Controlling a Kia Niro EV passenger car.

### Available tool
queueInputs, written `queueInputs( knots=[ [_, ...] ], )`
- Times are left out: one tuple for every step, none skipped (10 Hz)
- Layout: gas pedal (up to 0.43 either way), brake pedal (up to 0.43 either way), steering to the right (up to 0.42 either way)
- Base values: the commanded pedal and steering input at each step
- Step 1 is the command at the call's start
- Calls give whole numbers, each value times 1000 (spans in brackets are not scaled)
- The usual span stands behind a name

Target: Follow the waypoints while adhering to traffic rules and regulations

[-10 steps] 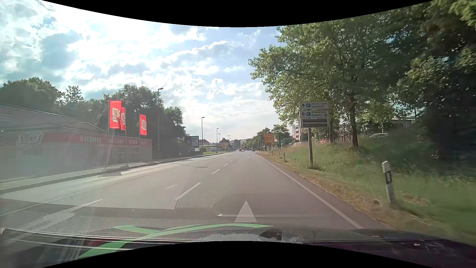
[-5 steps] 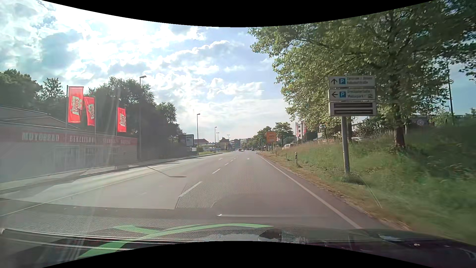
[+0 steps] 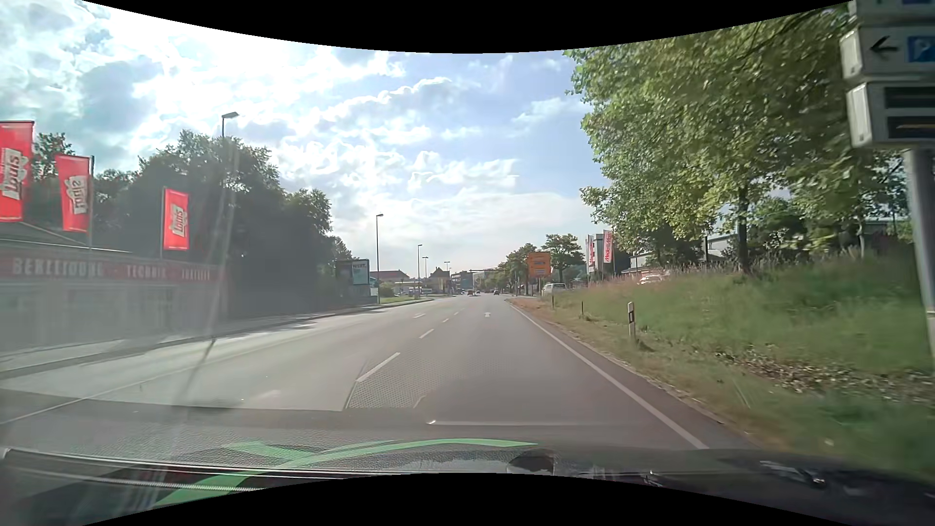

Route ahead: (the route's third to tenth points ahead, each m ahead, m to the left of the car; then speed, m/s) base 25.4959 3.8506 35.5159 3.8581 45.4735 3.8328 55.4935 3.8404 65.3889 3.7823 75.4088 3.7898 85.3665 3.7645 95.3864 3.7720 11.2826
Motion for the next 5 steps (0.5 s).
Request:
queueInputs(
  knots=[
    [138,0,-6],
    [138,0,-6],
    [138,0,-6],
    [138,0,-6],
    [138,0,-6]
  ],
)
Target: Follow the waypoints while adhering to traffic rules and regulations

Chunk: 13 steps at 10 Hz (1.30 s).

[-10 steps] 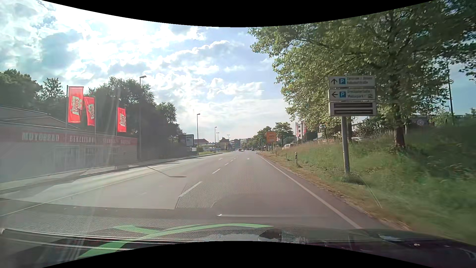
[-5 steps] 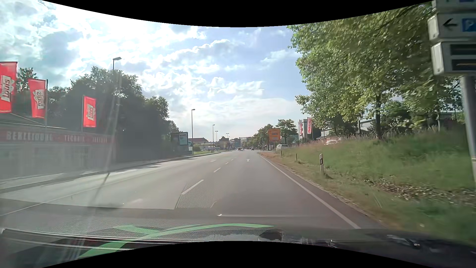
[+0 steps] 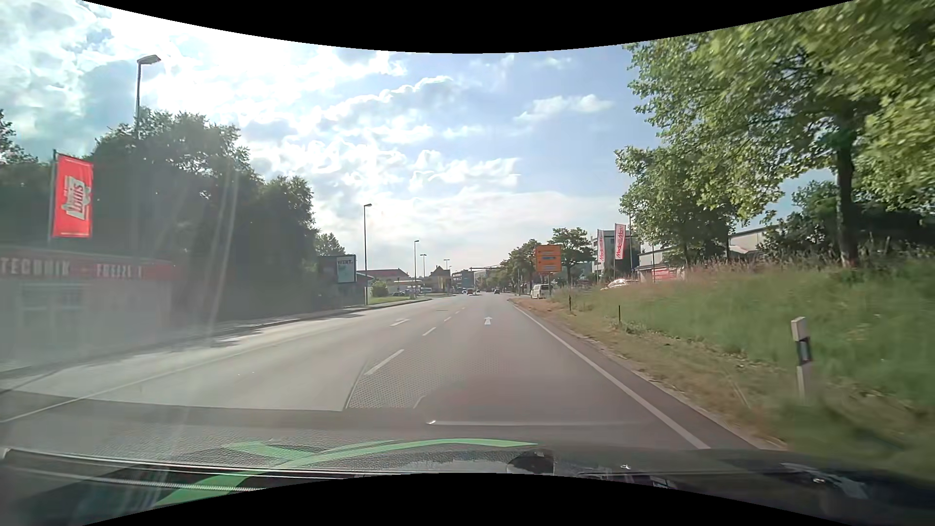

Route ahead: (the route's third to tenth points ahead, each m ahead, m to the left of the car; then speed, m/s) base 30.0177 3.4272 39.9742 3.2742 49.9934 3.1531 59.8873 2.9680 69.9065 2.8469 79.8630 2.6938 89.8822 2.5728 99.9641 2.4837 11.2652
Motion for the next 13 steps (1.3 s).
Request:
queueInputs(
  knots=[
    [138,0,-6],
    [138,0,-6],
    [138,0,-6],
    [138,0,-6],
    [138,0,-6],
    [138,0,-6],
    [138,0,-6],
    [138,0,-5],
    [138,0,-4],
    [130,0,-4],
    [130,0,-4],
    [130,0,-4],
    [130,0,-4]
  ],
)
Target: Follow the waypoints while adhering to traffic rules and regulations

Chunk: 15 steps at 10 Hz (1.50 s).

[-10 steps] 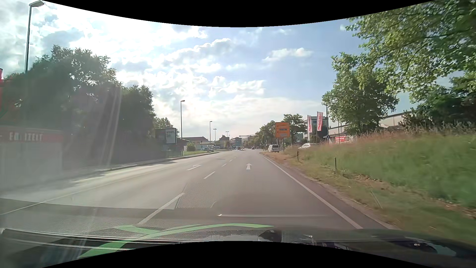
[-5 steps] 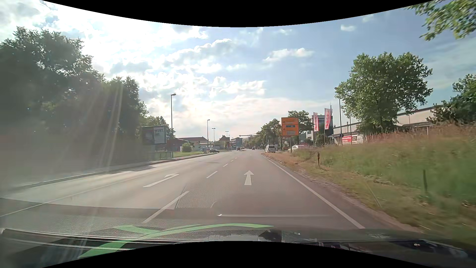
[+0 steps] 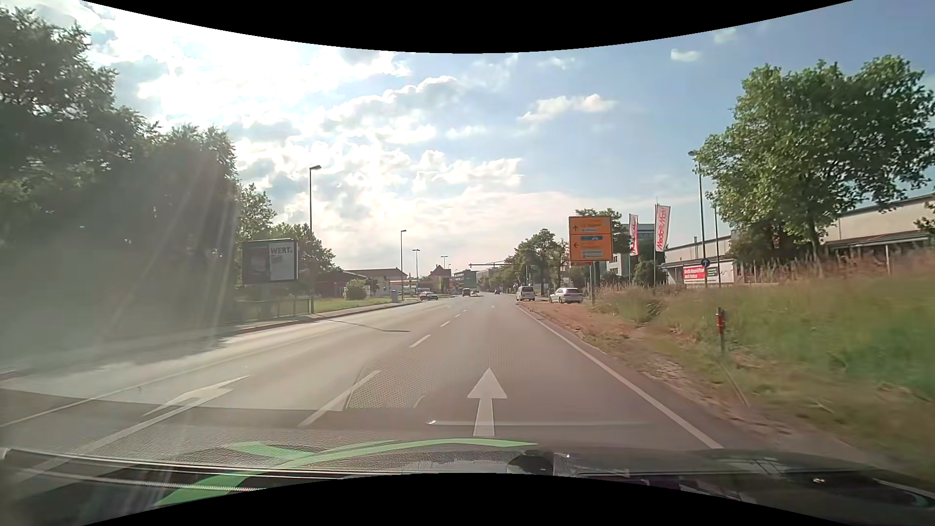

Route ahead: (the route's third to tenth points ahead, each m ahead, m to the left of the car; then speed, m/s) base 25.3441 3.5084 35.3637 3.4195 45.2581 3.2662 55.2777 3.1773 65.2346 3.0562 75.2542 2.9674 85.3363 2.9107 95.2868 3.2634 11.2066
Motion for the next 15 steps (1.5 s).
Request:
queueInputs(
  knots=[
    [130,0,-3],
    [130,0,-3],
    [130,0,-4],
    [138,0,-3],
    [138,0,-3],
    [138,0,-3],
    [150,0,-3],
    [150,0,-3],
    [150,0,-3],
    [150,0,-3],
    [150,0,-3],
    [150,0,-3],
    [150,0,-3],
    [150,0,-3],
    [150,0,-3]
  ],
)
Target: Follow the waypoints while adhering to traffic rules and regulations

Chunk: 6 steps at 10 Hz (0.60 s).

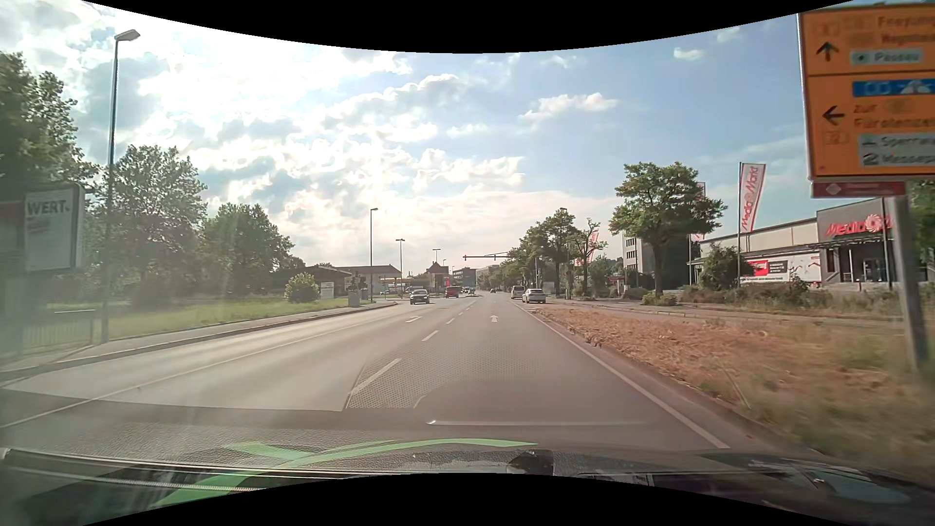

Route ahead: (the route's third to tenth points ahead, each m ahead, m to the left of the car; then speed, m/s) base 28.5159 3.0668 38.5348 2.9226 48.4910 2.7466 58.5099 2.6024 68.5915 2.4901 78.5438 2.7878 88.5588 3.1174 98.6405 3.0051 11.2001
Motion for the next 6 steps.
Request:
queueInputs(
  knots=[
    [150,0,-3],
    [150,0,-3],
    [150,0,-3],
    [150,0,-3],
    [150,0,-3],
    [150,0,-2]
  ],
)
